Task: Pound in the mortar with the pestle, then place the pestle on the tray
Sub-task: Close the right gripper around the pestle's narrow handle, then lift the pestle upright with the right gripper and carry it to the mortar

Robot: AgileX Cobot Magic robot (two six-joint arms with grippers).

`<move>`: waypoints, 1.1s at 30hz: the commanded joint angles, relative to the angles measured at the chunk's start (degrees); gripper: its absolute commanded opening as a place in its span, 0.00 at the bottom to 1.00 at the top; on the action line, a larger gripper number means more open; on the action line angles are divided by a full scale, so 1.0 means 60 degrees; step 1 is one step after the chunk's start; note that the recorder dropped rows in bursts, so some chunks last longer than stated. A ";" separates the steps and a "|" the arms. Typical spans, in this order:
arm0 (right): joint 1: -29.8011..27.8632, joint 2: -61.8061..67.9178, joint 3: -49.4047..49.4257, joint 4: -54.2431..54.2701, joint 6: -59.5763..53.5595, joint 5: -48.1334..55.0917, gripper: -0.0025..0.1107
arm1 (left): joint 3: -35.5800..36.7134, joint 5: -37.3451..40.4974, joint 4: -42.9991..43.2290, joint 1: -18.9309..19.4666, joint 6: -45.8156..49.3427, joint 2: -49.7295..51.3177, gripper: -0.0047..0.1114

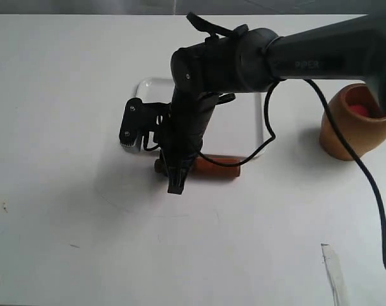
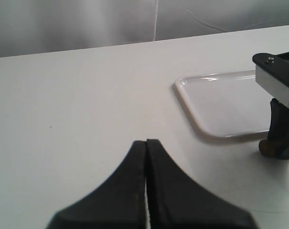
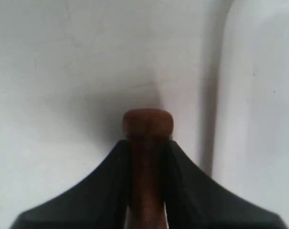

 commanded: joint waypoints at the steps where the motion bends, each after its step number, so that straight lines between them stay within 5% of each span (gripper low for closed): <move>1: 0.0004 0.0576 0.0323 -0.0713 0.0080 0.0804 0.02 | 0.0005 -0.0029 -0.0070 -0.0074 -0.0078 -0.0012 0.04; 21: -0.0075 -0.4834 0.0408 -0.1865 0.3660 -0.3014 0.02 | 0.0005 -0.0029 -0.0070 -0.0074 -0.0078 -0.0012 0.04; 28: -0.0808 -0.7470 0.2980 -0.3896 0.6749 -0.6176 0.02 | 0.0005 -0.0029 -0.0070 -0.0074 -0.0078 -0.0012 0.04; 33: -0.1813 -0.9496 0.5307 -0.3880 0.7072 -0.8531 0.02 | 0.0005 -0.0029 -0.0070 -0.0074 -0.0078 -0.0012 0.04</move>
